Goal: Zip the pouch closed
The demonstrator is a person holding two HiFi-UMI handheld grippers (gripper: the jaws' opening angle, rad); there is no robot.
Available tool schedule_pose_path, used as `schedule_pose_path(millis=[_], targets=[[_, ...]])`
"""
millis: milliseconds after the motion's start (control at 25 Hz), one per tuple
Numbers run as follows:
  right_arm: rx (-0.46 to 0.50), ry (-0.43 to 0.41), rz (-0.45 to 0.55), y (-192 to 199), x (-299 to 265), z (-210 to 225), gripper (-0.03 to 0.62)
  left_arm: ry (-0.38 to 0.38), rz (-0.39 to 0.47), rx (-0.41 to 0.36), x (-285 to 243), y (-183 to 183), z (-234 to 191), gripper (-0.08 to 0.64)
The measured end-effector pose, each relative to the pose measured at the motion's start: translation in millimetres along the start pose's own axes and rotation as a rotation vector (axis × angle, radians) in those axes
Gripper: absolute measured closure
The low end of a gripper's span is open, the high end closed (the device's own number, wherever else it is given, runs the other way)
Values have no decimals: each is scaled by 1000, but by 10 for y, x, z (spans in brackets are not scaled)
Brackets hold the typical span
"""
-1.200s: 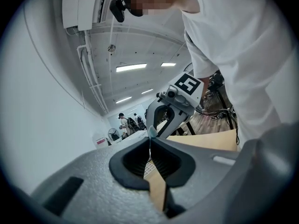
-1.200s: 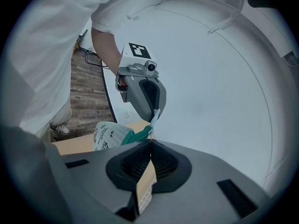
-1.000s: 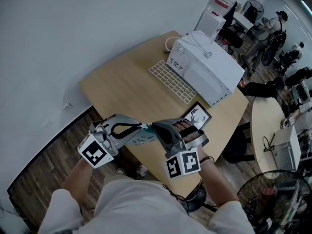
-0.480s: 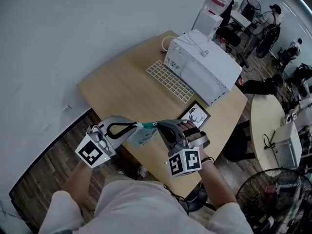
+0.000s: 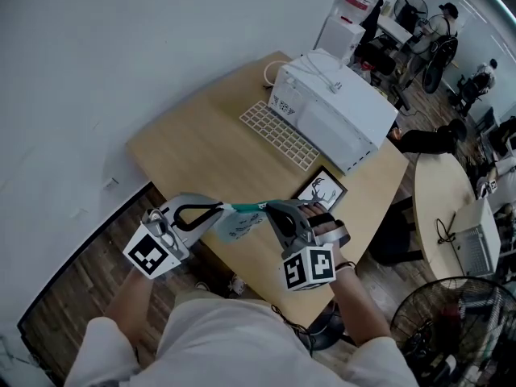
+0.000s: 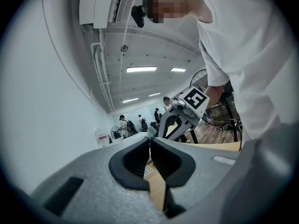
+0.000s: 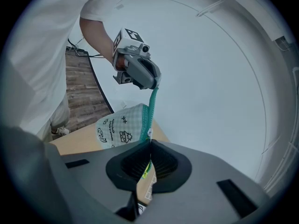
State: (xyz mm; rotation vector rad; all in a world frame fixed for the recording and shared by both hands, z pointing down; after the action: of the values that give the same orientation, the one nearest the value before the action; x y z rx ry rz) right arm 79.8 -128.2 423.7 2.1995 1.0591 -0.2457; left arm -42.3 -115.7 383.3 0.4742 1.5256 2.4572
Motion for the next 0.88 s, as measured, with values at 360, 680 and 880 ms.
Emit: schedule_pose_path(millis=[360,680,880], targets=[[11,7,-29,52,-17,27,589,-13,-1,12,23,38,-41,541],[-19,17,-32,44,-109,63,588,-51,-5,29,163,85,-144,541],[-31,27,-40,71,-113,106,589,-98,-33,69,314,141,-236,541]])
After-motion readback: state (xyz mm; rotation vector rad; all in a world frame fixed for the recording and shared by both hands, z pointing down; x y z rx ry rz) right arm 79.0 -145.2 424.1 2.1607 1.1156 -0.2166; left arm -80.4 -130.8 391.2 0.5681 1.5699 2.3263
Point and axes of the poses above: the fingertips, and each gripper's own axes: x backward along the fingers, z to its right, y out of its underside, the point moved 3 cm from there along x, backward along the fingers, and after that the axes turned 10 degrees about z, right-handed, at the moved point
